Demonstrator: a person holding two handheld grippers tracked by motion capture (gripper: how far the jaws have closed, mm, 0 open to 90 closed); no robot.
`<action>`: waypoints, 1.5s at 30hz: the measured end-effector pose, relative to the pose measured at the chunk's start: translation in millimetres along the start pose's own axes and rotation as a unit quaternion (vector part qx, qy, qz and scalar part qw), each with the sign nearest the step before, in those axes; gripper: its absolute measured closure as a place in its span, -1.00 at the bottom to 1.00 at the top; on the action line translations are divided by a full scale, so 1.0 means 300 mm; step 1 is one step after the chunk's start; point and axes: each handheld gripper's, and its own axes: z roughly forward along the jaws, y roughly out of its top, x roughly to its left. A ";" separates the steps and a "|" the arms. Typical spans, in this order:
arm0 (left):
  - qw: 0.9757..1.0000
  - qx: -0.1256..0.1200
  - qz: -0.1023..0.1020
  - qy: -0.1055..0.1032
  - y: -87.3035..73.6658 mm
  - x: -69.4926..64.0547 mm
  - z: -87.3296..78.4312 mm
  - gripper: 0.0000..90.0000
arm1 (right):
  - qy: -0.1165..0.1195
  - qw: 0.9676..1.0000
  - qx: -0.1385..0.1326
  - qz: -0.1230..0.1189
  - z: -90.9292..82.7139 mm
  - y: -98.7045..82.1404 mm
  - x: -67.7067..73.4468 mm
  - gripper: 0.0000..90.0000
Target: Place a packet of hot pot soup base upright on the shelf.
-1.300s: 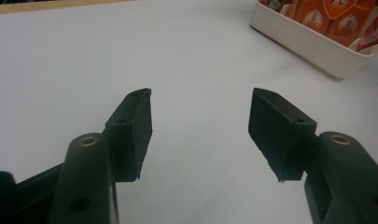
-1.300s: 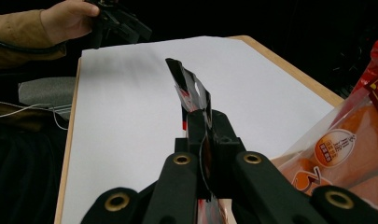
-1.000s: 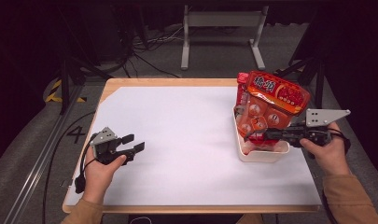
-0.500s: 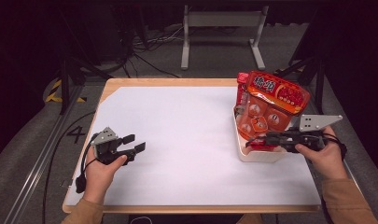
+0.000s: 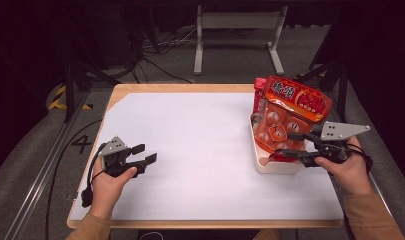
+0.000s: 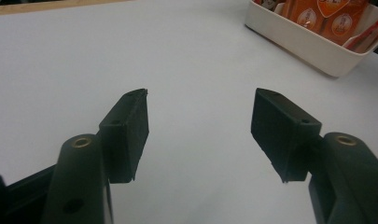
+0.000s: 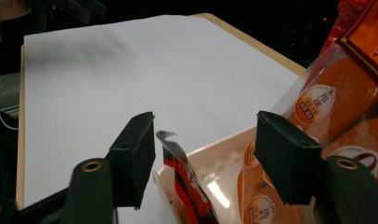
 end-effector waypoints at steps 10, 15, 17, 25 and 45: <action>1.000 -0.003 0.015 0.001 -0.026 -0.025 -0.040 -0.31 | -0.046 0.998 -0.043 0.026 0.041 0.078 0.104 -0.34; 1.000 -0.008 0.020 -0.002 -0.038 -0.032 -0.067 -0.34 | -0.063 0.995 -0.066 0.041 0.093 0.098 0.166 -0.40; 1.000 -0.008 0.024 -0.002 -0.043 -0.031 -0.075 -0.36 | -0.072 0.994 -0.070 0.046 0.113 0.101 0.184 -0.41; 0.999 -0.012 0.035 -0.008 -0.077 -0.025 -0.097 -0.38 | -0.103 0.990 -0.070 0.061 0.228 0.080 0.273 -0.47; 0.999 -0.024 0.038 -0.023 -0.145 -0.009 -0.101 -0.43 | -0.099 0.991 -0.069 0.052 0.442 -0.045 0.382 -0.52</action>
